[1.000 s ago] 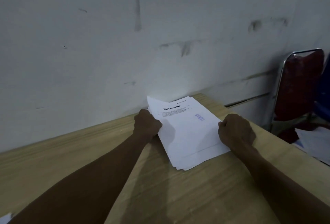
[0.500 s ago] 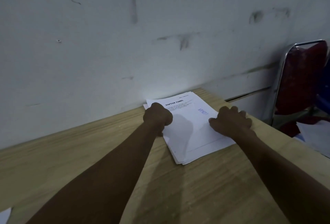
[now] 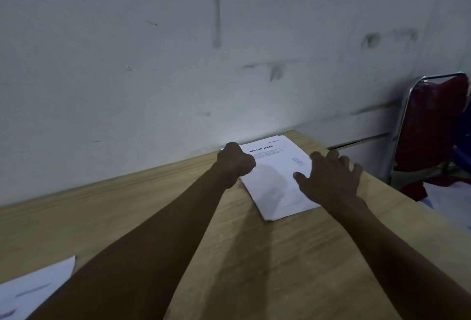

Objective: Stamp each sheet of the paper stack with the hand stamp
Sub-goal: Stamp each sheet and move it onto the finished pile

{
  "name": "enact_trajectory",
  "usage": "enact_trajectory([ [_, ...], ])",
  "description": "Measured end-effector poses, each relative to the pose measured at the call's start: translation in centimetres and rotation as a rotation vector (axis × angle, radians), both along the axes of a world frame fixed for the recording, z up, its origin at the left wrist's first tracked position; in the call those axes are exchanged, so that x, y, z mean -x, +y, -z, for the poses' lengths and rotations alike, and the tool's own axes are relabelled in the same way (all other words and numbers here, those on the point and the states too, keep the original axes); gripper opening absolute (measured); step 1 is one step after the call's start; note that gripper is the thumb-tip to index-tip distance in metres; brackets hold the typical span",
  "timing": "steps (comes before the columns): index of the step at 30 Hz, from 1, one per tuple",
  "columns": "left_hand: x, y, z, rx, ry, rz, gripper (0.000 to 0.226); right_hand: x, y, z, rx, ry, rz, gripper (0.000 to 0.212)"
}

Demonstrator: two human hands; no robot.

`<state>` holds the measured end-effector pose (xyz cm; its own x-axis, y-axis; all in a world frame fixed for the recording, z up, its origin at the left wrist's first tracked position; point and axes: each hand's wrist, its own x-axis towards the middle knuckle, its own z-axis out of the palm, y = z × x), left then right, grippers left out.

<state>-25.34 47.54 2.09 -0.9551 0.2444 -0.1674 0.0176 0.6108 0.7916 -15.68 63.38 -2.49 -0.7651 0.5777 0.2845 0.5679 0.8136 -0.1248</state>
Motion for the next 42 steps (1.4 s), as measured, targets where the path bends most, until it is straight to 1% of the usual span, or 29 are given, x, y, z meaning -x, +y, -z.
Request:
enact_trajectory([
  [4, -2.9, -2.8, -2.3, -0.065, -0.006, 0.052, 0.026, -2.7, -4.5, -1.1, 0.021, 0.073, -0.125, 0.049],
  [7, -5.5, -6.0, -3.9, -0.086, 0.023, 0.095, 0.015, -5.1, -8.5, -2.1, 0.203, 0.158, -0.287, 0.043],
  [10, -8.1, -9.9, -5.1, -0.110, 0.058, 0.124, 0.025, -7.2, -12.8, -2.8, 0.364, 0.195, -0.442, 0.038],
  [13, -10.5, -14.3, -5.7, -0.108, 0.109, 0.140, 0.020, -9.1, -17.1, -3.0, 0.509, 0.215, -0.556, 0.031],
  [16, -12.3, -18.9, -5.7, -0.117, 0.170, 0.105, 0.020, -10.6, -20.9, -3.1, 0.570, 0.215, -0.670, 0.028],
  [18, -13.4, -21.8, -5.6, -0.151, 0.207, 0.070, 0.019, -11.5, -23.1, -2.9, 0.587, 0.187, -0.713, 0.036],
  [20, -14.7, -24.9, -5.4, -0.202, 0.246, 0.018, 0.014, -12.4, -25.4, -2.6, 0.570, 0.146, -0.711, 0.055],
  [22, -15.7, -27.6, -5.1, -0.246, 0.282, -0.038, 0.010, -12.9, -27.1, -2.4, 0.502, 0.108, -0.685, 0.074],
  [24, -16.8, -30.2, -4.6, -0.257, 0.309, -0.090, 0.009, -13.1, -28.8, -2.3, 0.413, 0.067, -0.666, 0.083],
  [25, -17.1, -31.2, -4.2, -0.256, 0.316, -0.110, 0.009, -13.1, -29.3, -2.2, 0.378, 0.056, -0.656, 0.081],
  [26, -17.5, -32.3, -3.8, -0.249, 0.318, -0.130, 0.009, -13.1, -29.8, -2.2, 0.349, 0.051, -0.649, 0.075],
  [29, -18.7, -35.3, -2.3, -0.209, 0.324, -0.177, 0.009, -13.1, -30.8, -1.9, 0.300, 0.051, -0.638, 0.049],
  [32, -19.4, -38.3, -0.6, -0.137, 0.339, -0.216, 0.008, -13.2, -31.5, -1.5, 0.296, 0.032, -0.645, 0.042],
  [34, -19.7, -40.1, 0.5, -0.053, 0.354, -0.236, 0.009, -13.3, -31.9, -1.5, 0.303, 0.043, -0.640, 0.039],
  [36, -19.9, -41.9, 1.5, 0.049, 0.367, -0.238, 0.015, -13.5, -32.3, -1.7, 0.355, 0.076, -0.644, 0.033],
  [38, -20.3, -43.2, 2.5, 0.159, 0.383, -0.228, 0.023, -13.9, -32.9, -1.8, 0.460, 0.143, -0.678, 0.023],
  [40, -21.0, -44.2, 3.5, 0.216, 0.379, -0.206, 0.033, -14.3, -33.9, -2.0, 0.566, 0.226, -0.740, 0.015],
  [42, -21.6, -45.2, 4.5, 0.231, 0.356, -0.150, 0.045, -14.6, -35.4, -2.1, 0.631, 0.260, -0.821, 0.017],
])
